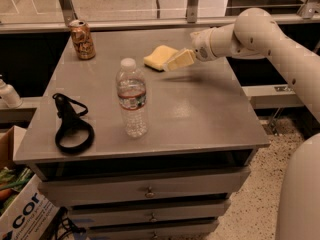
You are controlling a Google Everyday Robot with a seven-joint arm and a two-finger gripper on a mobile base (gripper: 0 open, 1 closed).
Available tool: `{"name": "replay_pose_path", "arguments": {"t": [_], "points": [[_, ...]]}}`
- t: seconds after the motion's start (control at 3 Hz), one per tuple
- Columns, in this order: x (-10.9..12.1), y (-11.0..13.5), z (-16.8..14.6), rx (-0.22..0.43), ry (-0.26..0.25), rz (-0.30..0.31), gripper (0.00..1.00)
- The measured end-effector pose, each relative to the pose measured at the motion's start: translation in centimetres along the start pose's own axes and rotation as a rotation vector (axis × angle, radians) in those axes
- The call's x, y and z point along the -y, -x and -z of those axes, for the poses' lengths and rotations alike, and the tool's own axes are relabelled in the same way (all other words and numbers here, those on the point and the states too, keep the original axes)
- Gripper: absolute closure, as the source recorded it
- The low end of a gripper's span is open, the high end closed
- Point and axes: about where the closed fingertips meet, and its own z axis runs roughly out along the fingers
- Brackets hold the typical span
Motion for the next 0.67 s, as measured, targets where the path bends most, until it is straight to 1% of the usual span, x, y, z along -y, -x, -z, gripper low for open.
{"name": "replay_pose_path", "arguments": {"t": [0.33, 0.67], "points": [[0.0, 2.0, -0.6, 0.058, 0.006, 0.000, 0.00], [-0.2, 4.3, -0.6, 0.113, 0.011, -0.015, 0.00]]}}
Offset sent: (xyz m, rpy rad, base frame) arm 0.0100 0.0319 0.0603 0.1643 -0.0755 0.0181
